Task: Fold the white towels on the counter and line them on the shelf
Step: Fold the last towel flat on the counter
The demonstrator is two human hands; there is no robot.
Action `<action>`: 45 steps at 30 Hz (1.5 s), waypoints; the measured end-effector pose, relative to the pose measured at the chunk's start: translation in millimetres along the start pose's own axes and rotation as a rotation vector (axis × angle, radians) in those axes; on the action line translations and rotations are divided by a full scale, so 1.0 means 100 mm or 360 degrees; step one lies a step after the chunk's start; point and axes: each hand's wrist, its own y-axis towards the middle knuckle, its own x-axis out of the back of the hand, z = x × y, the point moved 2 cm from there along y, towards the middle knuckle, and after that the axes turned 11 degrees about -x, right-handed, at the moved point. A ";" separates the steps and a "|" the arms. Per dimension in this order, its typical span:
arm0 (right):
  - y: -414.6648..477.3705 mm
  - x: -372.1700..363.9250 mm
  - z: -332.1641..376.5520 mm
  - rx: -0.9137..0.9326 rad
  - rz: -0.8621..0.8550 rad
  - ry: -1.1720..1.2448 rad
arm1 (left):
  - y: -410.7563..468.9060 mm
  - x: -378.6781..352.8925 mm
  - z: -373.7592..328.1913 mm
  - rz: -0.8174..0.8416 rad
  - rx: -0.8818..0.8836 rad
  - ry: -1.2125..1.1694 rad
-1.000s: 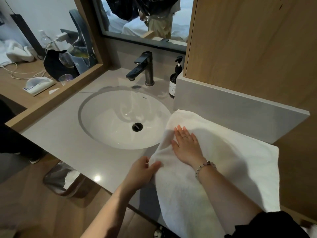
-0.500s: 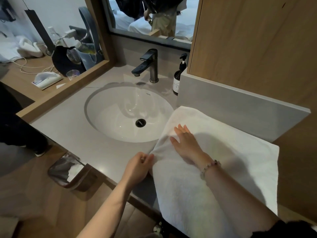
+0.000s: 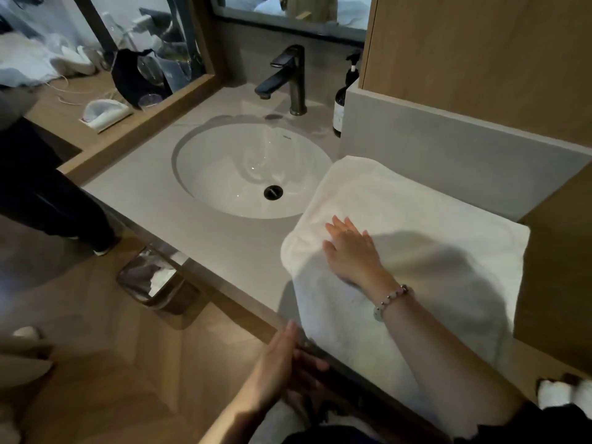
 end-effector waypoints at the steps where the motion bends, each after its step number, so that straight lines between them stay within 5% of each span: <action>1: 0.00 0.00 0.00 -0.0007 0.0017 0.0004 | -0.03 -0.03 0.03 0.0048 -0.0096 -0.0062; 6: -0.01 0.01 -0.04 -0.0023 0.0102 0.0071 | -0.04 -0.17 -0.04 -0.0201 -0.0307 -0.0537; 11: -0.01 0.01 -0.08 0.0004 0.0131 0.0082 | -0.04 -0.20 -0.01 -0.0440 0.0115 -0.0860; 23: -0.01 -0.02 -0.11 0.0016 0.0087 0.0047 | 0.02 -0.25 -0.29 -0.0152 0.0147 -0.1704; 29: 0.00 -0.01 -0.14 0.0026 0.0115 0.0133 | -0.02 -0.21 -0.32 -0.0204 -0.0347 -0.0835; 32: 0.00 -0.02 -0.13 0.0027 0.0120 0.0162 | -0.11 -0.14 -0.28 -0.0392 -0.0943 -0.0362; 35: 0.01 -0.02 -0.14 0.0023 0.0130 0.0193 | -0.11 -0.05 -0.17 -0.0522 -0.1845 0.0823; 38: 0.01 -0.02 -0.14 0.0031 0.0133 0.0178 | -0.05 -0.02 0.00 -0.0455 -0.2148 0.1509; 40: 0.01 -0.03 -0.15 0.0034 0.0122 0.0158 | -0.10 -0.03 0.00 -0.0382 -0.1953 0.1245; 43: 0.02 -0.03 -0.14 0.0029 0.0110 0.0149 | -0.15 -0.10 -0.16 -0.0240 -0.0959 -0.0405; 45: 0.02 -0.03 -0.14 0.0030 0.0103 0.0155 | -0.06 -0.13 -0.18 -0.0143 -0.0477 -0.1085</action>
